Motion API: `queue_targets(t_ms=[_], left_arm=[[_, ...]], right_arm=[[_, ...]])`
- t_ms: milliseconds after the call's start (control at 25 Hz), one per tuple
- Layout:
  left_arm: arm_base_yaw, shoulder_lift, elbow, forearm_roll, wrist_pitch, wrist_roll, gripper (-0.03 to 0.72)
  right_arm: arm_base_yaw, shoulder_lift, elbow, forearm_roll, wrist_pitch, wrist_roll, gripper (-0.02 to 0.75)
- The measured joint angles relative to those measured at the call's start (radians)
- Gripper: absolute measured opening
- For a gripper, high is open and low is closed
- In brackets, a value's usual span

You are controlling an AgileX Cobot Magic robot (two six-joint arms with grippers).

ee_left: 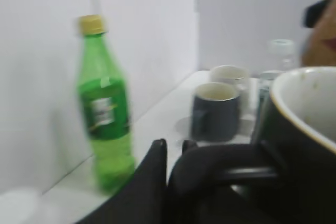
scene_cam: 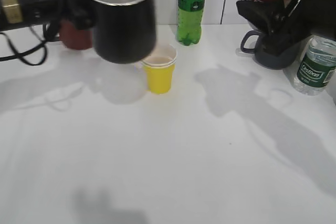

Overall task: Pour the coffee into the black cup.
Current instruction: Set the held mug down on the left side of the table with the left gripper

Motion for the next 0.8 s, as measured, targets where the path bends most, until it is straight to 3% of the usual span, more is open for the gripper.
queue_targets(t_ms=[240, 360, 600, 800], left_arm=[[0.117, -0.045, 0.115, -0.085, 0.006, 0.097, 0.052], [0.158, -0.063, 0.196, -0.203, 0.008, 0.186, 0.052], [0.176, -0.066, 0.348, -0.514, 0.018, 0.412, 0.052], [0.176, -0.066, 0.399, -0.675, 0.026, 0.550, 0.052]], right_arm=[[0.000, 0.000, 0.000, 0.000, -0.002, 0.001, 0.536], [0.000, 0.000, 0.000, 0.000, -0.006, 0.001, 0.536], [0.000, 0.000, 0.000, 0.000, -0.026, 0.001, 0.536], [0.000, 0.000, 0.000, 0.000, -0.041, 0.001, 0.536]])
